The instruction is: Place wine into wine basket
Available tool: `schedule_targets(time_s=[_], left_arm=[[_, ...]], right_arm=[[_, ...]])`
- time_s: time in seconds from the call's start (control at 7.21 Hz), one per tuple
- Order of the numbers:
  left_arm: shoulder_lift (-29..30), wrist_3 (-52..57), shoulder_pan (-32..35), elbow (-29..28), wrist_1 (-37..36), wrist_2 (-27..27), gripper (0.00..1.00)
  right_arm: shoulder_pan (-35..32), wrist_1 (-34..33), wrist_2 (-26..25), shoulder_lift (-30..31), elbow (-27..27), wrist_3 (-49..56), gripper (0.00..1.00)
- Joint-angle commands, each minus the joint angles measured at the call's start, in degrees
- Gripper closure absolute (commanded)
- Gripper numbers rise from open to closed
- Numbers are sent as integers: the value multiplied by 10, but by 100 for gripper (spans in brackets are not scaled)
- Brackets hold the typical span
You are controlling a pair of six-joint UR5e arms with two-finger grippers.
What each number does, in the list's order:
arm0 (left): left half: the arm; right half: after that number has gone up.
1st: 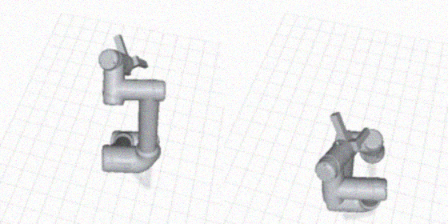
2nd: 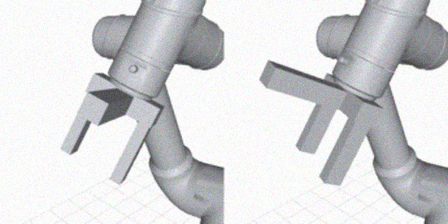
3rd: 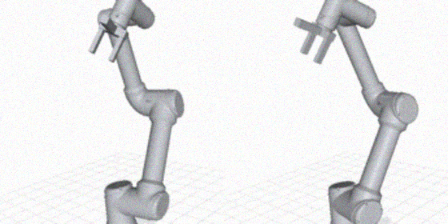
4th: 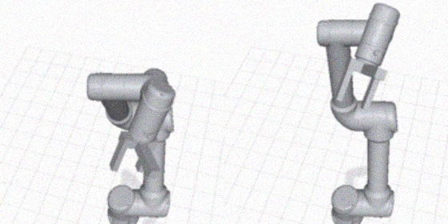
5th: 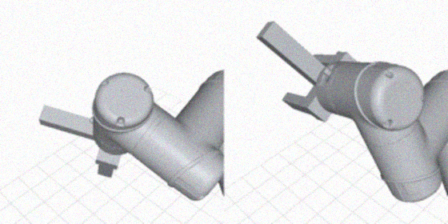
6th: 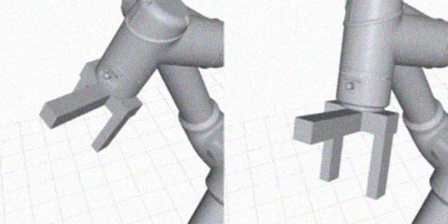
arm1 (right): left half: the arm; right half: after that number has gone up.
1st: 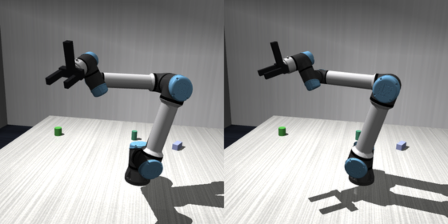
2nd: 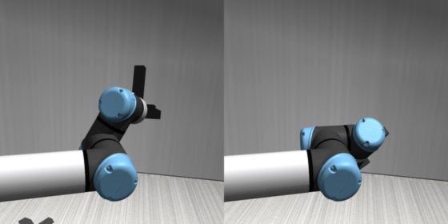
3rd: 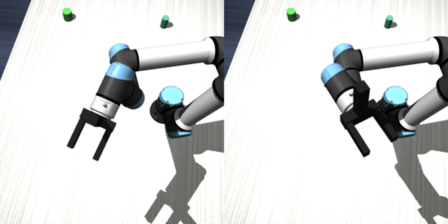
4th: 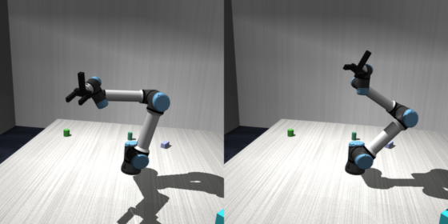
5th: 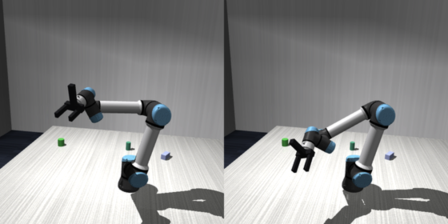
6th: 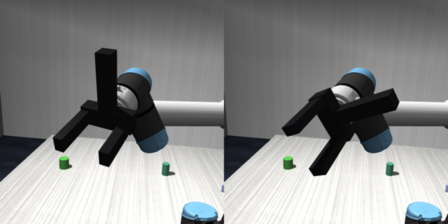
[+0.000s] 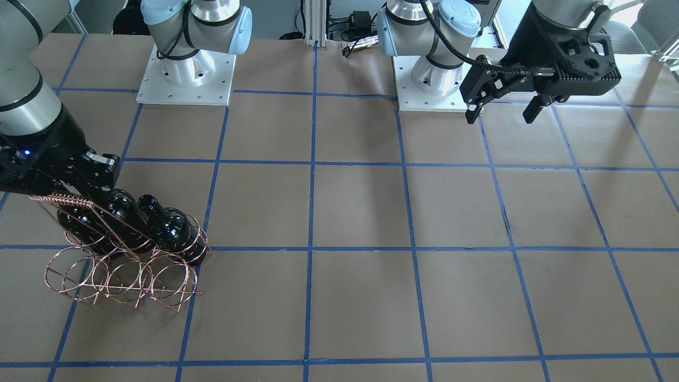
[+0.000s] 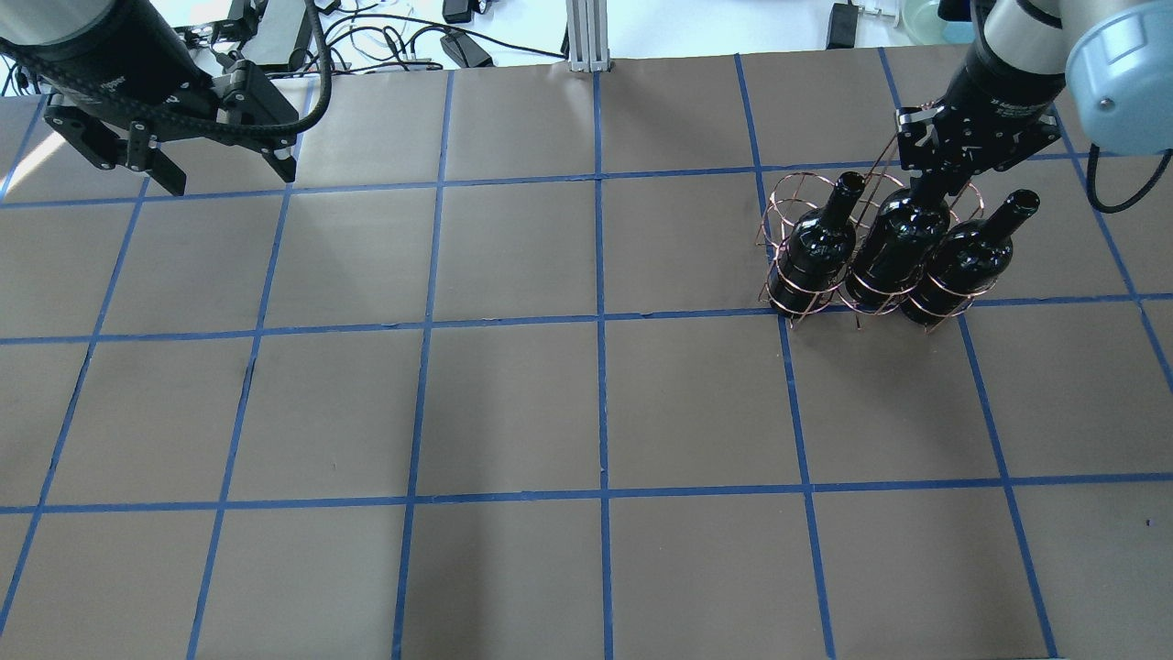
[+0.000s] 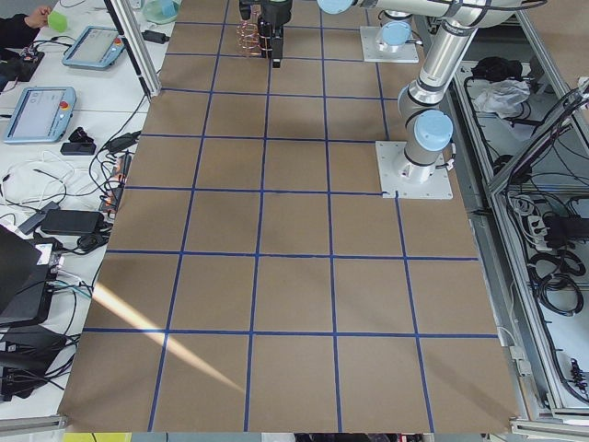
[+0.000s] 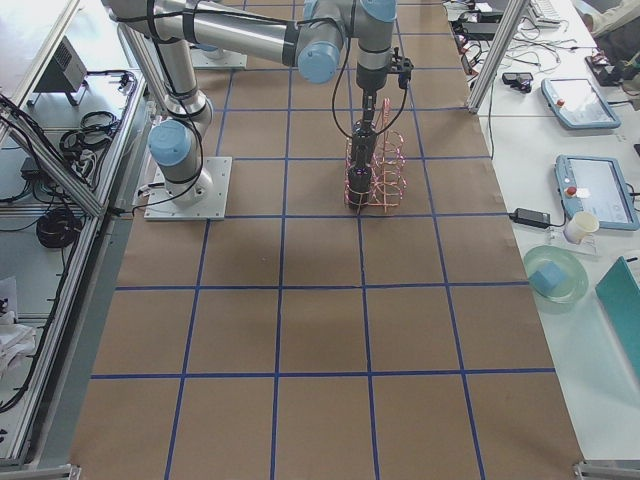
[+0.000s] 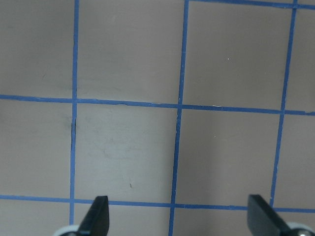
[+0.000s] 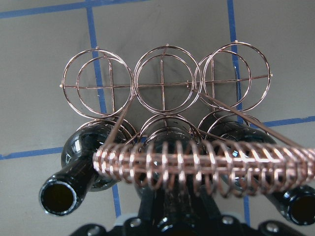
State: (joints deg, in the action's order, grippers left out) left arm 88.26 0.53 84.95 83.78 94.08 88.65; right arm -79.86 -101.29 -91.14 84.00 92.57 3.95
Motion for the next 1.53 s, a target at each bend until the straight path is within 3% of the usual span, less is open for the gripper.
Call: schedule_targets(time_s=[0.0, 0.83, 0.97, 1.11, 1.25, 1.39], left_arm=[[-1, 22, 0, 7, -14, 2, 0], [-2, 44, 2, 9, -14, 12, 0], [-3, 44, 2, 9, -14, 14, 0], [-3, 44, 2, 9, -14, 15, 0], [-3, 44, 2, 9, -14, 15, 0], [-4, 43, 2, 9, -14, 14, 0]], right_arm=[[0, -2, 0, -1, 3, 0, 90], [0, -11, -5, -15, 8, -2, 76], [0, -11, -4, -15, 12, -2, 68], [0, -14, -4, -14, 13, -9, 16], [-1, -18, -7, -14, 13, -11, 0], [-1, -16, -4, -12, 7, -10, 0]])
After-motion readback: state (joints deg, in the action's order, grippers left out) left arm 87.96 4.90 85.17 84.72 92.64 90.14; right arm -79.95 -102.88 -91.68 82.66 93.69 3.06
